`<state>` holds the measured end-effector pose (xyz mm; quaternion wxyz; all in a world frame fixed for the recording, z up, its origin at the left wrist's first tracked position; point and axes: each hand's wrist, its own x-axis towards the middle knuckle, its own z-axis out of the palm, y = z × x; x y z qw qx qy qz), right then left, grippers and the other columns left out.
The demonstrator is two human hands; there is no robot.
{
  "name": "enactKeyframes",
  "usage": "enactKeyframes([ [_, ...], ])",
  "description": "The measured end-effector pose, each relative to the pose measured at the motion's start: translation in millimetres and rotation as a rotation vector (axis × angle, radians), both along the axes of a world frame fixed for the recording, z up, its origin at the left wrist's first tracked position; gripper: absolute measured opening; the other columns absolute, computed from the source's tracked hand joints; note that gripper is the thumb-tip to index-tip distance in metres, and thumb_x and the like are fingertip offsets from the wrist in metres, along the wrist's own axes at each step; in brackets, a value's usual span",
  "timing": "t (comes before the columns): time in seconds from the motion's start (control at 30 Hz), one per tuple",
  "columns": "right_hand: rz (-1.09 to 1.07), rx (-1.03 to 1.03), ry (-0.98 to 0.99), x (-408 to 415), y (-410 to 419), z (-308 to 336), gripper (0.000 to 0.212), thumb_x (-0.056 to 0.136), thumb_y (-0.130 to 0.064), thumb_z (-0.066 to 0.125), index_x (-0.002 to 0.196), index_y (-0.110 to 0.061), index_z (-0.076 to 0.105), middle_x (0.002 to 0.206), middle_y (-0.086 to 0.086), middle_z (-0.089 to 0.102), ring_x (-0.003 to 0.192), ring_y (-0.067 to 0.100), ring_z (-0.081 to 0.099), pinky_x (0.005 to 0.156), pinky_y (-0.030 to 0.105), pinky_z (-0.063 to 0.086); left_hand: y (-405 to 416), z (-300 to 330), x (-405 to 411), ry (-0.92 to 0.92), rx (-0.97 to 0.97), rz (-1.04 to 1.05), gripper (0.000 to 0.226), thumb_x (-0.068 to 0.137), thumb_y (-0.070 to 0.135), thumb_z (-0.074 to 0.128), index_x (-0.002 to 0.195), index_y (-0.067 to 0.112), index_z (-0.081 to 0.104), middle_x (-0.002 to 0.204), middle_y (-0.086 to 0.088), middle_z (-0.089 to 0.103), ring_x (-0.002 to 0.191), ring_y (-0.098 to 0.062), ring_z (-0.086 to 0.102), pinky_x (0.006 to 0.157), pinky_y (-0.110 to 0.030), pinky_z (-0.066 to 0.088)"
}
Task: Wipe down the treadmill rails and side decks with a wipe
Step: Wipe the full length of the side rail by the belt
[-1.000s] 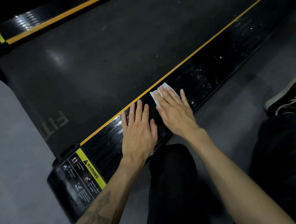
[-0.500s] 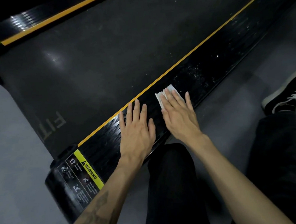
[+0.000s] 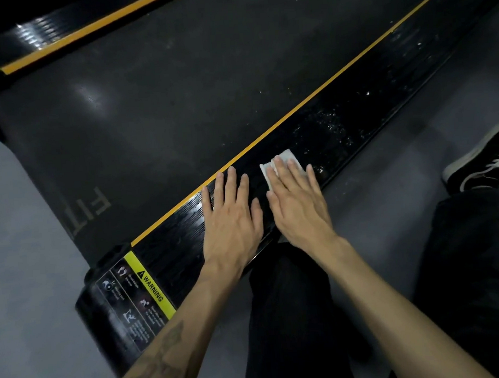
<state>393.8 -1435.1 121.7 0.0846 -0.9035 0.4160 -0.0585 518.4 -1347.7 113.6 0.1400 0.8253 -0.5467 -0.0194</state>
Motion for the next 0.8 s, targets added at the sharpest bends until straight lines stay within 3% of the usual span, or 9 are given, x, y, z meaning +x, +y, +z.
enactKeyframes([
  [0.17,0.074,0.026,0.031,4.2,-21.9,4.0,0.068,0.102,-0.043,0.003,0.163,-0.021,0.022,0.172,-0.002,0.013,0.159,0.016,0.005,0.129,0.049,-0.003,1.3,2.1,-0.4,-0.001,-0.001,-0.004,0.06,0.106,0.044,0.024,0.158,0.015,0.037,0.169,-0.009,0.024,0.159,-0.025,0.013,0.127,-0.054,0.014],
  [0.37,-0.078,-0.022,0.049,-0.5,-0.1,3.5,0.069,0.102,-0.04,0.004,0.162,-0.013,0.024,0.171,0.007,0.018,0.159,0.023,0.01,0.129,0.051,0.002,1.0,1.8,-0.3,-0.012,-0.004,-0.007,0.06,0.107,0.045,0.026,0.157,0.015,0.038,0.169,-0.01,0.025,0.159,-0.026,0.013,0.127,-0.054,0.014],
  [0.57,0.047,0.013,0.057,6.5,-17.4,3.4,0.068,0.102,-0.043,0.001,0.164,-0.022,0.019,0.172,-0.002,0.012,0.159,0.017,0.004,0.129,0.048,-0.003,1.3,3.7,-0.4,0.005,-0.005,-0.018,0.06,0.107,0.045,0.026,0.158,0.015,0.038,0.169,-0.009,0.024,0.159,-0.025,0.012,0.128,-0.054,0.012],
  [0.8,-0.066,-0.002,-0.002,-3.0,4.6,0.2,0.067,0.104,-0.041,0.008,0.162,-0.013,0.023,0.171,0.006,0.016,0.159,0.021,0.007,0.129,0.047,-0.002,1.1,3.1,-0.2,0.02,-0.022,-0.017,0.059,0.107,0.045,0.027,0.157,0.016,0.039,0.169,-0.009,0.025,0.159,-0.025,0.013,0.128,-0.053,0.011],
])
